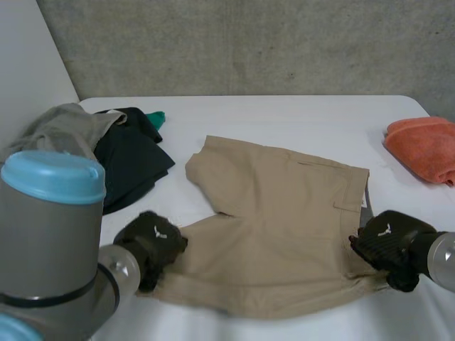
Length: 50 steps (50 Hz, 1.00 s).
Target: Fold the laundry.
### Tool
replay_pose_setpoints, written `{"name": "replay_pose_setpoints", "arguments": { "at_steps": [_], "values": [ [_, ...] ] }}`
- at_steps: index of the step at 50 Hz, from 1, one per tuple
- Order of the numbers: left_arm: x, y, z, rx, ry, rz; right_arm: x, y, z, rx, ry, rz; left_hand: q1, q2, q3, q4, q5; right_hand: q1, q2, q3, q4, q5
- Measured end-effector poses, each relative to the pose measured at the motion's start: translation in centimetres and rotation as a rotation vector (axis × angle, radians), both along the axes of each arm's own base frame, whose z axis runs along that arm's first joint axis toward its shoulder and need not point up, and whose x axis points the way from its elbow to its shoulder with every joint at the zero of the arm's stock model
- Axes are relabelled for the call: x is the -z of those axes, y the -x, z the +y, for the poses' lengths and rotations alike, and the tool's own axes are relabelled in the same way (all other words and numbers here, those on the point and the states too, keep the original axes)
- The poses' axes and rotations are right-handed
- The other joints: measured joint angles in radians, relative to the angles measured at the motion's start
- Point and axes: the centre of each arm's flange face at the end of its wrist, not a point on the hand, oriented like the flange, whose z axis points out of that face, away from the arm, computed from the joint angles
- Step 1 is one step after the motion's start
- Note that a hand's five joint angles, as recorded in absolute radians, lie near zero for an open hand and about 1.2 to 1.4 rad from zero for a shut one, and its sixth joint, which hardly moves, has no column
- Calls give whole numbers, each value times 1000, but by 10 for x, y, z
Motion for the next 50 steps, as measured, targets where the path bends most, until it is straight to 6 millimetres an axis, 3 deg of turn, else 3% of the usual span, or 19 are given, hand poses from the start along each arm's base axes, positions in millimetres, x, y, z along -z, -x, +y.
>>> {"name": "replay_pose_setpoints", "arguments": {
  "at_steps": [3, 5, 7, 8, 9, 12, 17, 20, 21, 22, 26, 34, 44, 50],
  "values": [
    [-2, 3, -6, -6, 19, 14, -2, 1, -8, 14, 31, -31, 0, 0, 0, 0, 0, 0, 0, 0, 0, 0],
    [-3, 7, -13, -5, 38, 29, -4, 2, -15, 30, 57, -57, -95, -123, -103, -106, -83, 0, 0, 0, 0, 0],
    [-4, 9, -16, -2, 47, 36, -5, 2, -18, 38, 68, -68, -373, -373, -346, -353, -324, 0, 0, 0, 0, 0],
    [-5, 14, -22, 1, 69, 53, -6, 2, -21, 48, 77, -80, -710, -649, -639, -653, -619, 0, 0, 0, 0, 0],
    [-6, 16, -26, 3, 83, 63, -6, 2, -22, 53, 82, -86, -816, -791, -765, -782, -742, 0, 0, 0, 0, 0],
    [-12, 25, -46, -8, 153, 115, -3, 2, -26, 66, 80, -98, -873, -913, -903, -919, -873, 0, 0, 0, 0, 0],
    [-23, 34, -95, -56, 309, 226, 6, 2, -27, 75, 54, -101, -817, -873, -870, -880, -827, 0, 0, 0, 0, 0],
    [-19, 37, -122, -63, 364, 273, 11, 2, -28, 79, 42, -102, -670, -748, -742, -748, -692, 0, 0, 0, 0, 0],
    [-19, 37, -122, -63, 364, 273, 11, 2, -28, 79, 42, -102, -670, -748, -742, -748, -692, 0, 0, 0, 0, 0],
    [-9, 39, -143, -49, 380, 305, 14, 2, -28, 85, 35, -106, -576, -659, -655, -659, -605, 0, 0, 0, 0, 0],
    [17, 43, -166, -7, 336, 342, 19, 2, -30, 97, 29, -116, -492, -566, -561, -567, -512, 0, 0, 0, 0, 0],
    [67, 49, -183, 53, 171, 425, 25, 2, -34, 121, 21, -138, -371, -447, -442, -448, -399, 0, 0, 0, 0, 0],
    [79, 55, -190, 52, 134, 465, 28, 1, -34, 126, 15, -144, -345, -408, -402, -410, -357, 0, 0, 0, 0, 0],
    [82, 65, -198, 69, 153, 476, 29, 1, -35, 133, 17, -154, -461, -543, -537, -551, -496, 0, 0, 0, 0, 0]
  ]
}}
